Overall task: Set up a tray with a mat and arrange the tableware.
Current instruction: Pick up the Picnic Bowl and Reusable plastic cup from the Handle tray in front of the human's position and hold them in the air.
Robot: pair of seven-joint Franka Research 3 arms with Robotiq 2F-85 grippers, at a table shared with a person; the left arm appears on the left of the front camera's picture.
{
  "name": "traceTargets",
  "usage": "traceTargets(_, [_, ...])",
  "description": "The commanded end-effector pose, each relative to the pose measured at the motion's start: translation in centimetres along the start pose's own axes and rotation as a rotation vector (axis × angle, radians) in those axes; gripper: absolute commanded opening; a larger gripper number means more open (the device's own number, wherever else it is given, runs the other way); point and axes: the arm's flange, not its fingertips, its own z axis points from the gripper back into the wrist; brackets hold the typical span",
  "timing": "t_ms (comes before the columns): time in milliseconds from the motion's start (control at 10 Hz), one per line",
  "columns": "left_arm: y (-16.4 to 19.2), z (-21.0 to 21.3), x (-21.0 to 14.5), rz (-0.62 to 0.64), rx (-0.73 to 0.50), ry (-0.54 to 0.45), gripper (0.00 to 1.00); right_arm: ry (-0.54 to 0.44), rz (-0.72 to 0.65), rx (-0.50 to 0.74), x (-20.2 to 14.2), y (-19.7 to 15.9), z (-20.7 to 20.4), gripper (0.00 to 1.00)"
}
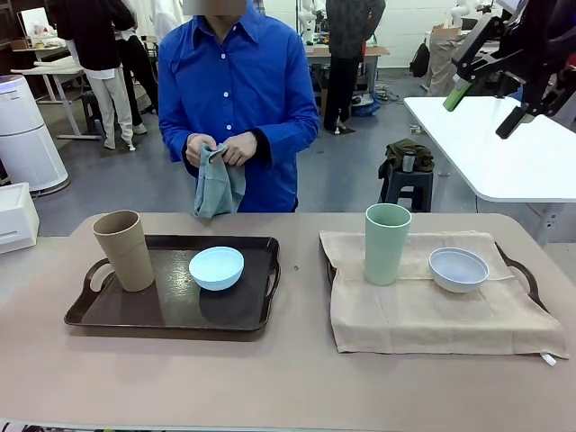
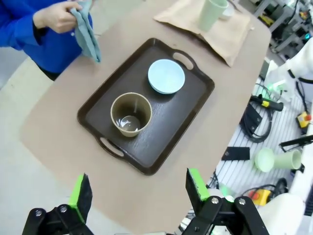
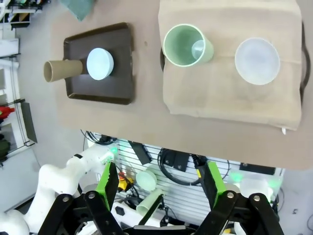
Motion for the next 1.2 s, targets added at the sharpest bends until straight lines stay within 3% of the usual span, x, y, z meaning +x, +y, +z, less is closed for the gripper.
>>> traceTargets(0, [-0.2, 0.3, -0.2, -0.007, 0.016, 0.014, 1.0, -0.001, -0.007, -0.017, -0.6, 0.1, 0.3, 0.91])
traceTargets(100, [0.0, 0.0, 0.0, 0.0, 0.0, 0.0, 1.0, 0.0, 0.0, 0.0, 0.0, 0.0, 0.0, 0.91])
traceTargets(200, [1.2, -1.4, 1.1, -0.075, 0.007, 0.023, 1.0, 0.018, 0.004, -0.035, 0.9, 0.6, -1.1, 0.91])
traceTargets(500, [3.9, -3.2, 1.8, -0.451, -0.052, -0.082, 1.0, 0.066, 0.068, -0.116, 4.6, 7.6, -7.3, 0.91])
traceTargets(700, [5.7, -4.9, 1.2, -0.648, -0.089, -0.086, 1.0, 0.111, 0.171, -0.209, 5.3, 13.1, -11.4, 0.91])
traceTargets(900, [8.2, -7.4, 0.9, -0.667, -0.2, -0.135, 1.0, 0.131, 0.222, -0.29, 5.9, 17.9, -15.2, 0.91])
traceTargets(1100, [9.6, -11.5, 0.6, -0.598, -0.34, -0.162, 1.0, 0.15, 0.223, -0.312, 7.4, 20.4, -18.9, 0.91])
